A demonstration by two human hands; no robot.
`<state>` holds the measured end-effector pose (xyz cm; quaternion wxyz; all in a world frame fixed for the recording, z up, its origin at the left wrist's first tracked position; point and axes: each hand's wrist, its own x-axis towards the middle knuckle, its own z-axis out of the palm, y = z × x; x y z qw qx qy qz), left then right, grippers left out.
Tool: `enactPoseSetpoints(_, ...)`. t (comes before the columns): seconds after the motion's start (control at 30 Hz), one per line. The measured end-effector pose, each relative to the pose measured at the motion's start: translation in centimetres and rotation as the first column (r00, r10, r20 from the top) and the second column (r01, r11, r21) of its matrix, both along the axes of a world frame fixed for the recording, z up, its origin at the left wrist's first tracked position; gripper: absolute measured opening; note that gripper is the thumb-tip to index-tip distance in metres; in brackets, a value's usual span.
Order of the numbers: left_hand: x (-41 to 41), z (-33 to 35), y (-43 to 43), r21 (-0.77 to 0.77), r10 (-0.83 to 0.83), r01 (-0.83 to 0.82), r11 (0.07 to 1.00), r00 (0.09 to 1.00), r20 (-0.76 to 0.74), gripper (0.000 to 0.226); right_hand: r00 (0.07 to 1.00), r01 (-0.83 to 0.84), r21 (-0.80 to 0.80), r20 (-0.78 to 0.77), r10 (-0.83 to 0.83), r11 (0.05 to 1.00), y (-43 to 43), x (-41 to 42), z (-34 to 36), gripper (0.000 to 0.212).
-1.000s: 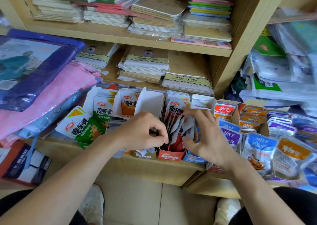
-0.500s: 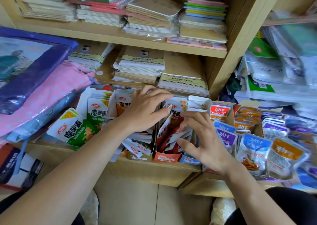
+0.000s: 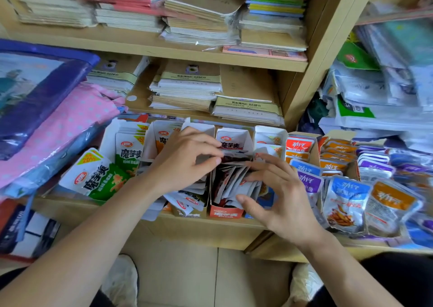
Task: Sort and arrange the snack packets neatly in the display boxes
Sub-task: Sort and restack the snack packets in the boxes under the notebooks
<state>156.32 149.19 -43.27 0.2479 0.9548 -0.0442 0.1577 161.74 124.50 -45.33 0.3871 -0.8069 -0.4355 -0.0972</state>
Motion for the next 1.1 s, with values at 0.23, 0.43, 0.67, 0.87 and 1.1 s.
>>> enactPoseSetpoints(0.23, 0.9, 0.6, -0.7, 0.089, 0.070, -0.053, 0.995, 0.979, -0.191, 0.088, 0.998, -0.005, -0.027, 0.068, 0.007, 1.000, -0.7, -0.1, -0.4, 0.037)
enactPoseSetpoints(0.43, 1.9, 0.3, -0.8, 0.033, 0.145, -0.144, 0.989, 0.989, -0.018, 0.042, 0.999, -0.015, -0.036, 0.046, 0.016, 0.999, -0.9, -0.1, -0.6, 0.039)
enactPoseSetpoints(0.67, 2.9, 0.6, -1.7, -0.122, 0.210, -0.199, 0.972, 0.974, 0.080, 0.029, 0.998, -0.014, -0.030, 0.063, 0.016, 0.999, -0.8, -0.1, -0.6, 0.038)
enactPoseSetpoints(0.87, 2.1, 1.3, -1.1, -0.169, -0.072, 0.065, 0.984, 0.997, -0.038, 0.020, 0.997, 0.011, -0.064, 0.076, -0.006, 0.998, -0.7, -0.1, -0.5, 0.037)
enactPoseSetpoints(1.1, 2.0, 2.2, -0.4, 0.141, -0.019, 0.026, 0.990, 0.999, -0.051, 0.023, 0.999, 0.021, -0.098, 0.050, -0.017, 0.995, -0.6, -0.2, -0.3, 0.035)
